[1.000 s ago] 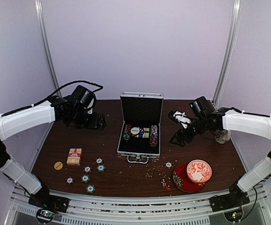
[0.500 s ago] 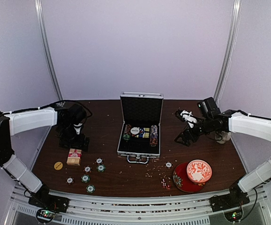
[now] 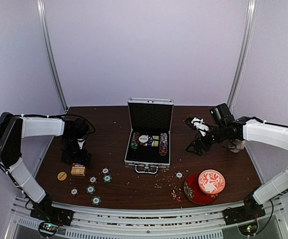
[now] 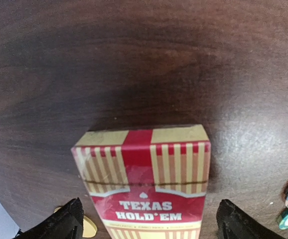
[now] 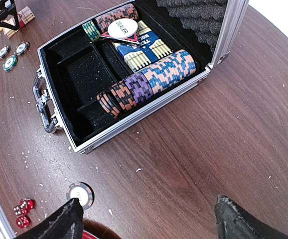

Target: Pack up texas hold em set

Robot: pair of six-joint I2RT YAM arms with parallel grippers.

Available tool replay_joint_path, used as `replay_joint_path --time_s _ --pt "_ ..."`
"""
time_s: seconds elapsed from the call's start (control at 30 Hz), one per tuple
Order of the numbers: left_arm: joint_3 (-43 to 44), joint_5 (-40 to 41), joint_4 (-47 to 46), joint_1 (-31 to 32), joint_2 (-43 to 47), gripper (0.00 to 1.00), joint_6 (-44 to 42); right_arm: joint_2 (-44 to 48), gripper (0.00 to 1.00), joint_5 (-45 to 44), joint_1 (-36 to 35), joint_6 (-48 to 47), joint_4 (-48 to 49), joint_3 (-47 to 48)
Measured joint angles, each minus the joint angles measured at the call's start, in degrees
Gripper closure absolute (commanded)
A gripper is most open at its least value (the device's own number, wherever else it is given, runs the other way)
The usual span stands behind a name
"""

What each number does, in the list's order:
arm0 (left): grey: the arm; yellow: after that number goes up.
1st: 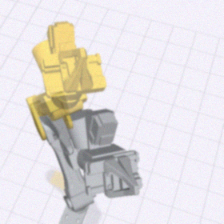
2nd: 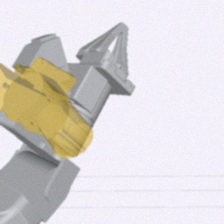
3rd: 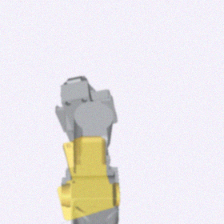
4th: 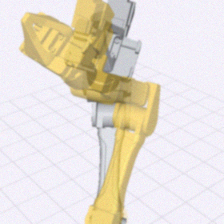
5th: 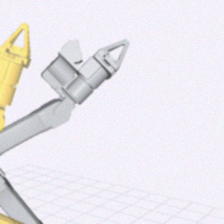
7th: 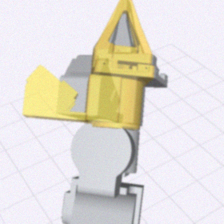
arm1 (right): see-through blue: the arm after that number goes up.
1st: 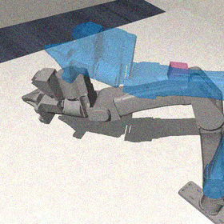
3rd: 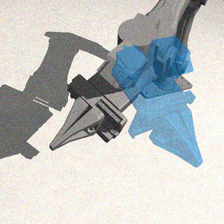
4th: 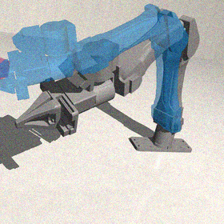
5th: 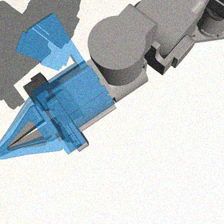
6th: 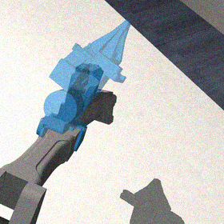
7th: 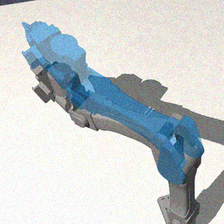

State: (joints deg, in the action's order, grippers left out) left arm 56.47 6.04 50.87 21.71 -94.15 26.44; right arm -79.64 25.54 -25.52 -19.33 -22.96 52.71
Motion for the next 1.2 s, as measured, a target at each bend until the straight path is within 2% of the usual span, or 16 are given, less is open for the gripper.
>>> replay_joint_path --time_s 0.27,0.83,0.97,1.13,1.2 --pt "-0.87 -0.94 -1.9 -1.6 -1.14 0.11 -1.38 -1.25 0.1 0.24 0.0 -0.48 -0.44 0.0" --pt "-0.85 -3.17 -2.54 -1.86 -2.03 0.39 -3.04 -2.19 0.11 0.42 0.0 -1.33 -0.92 0.0" --pt "0.07 -4.52 -0.46 -1.75 -1.55 0.41 -3.72 -2.29 0.12 0.44 0.0 -1.4 -1.03 0.0" --pt "8.52 -4.7 1.49 3.02 0.02 0.41 -7.98 -2.78 0.12 0.61 0.0 -1.64 -1.27 0.0" --pt "14.03 -3.06 0.22 8.44 0.31 0.41 -12.02 -3.37 0.12 0.7 0.0 -1.81 -1.33 0.02"
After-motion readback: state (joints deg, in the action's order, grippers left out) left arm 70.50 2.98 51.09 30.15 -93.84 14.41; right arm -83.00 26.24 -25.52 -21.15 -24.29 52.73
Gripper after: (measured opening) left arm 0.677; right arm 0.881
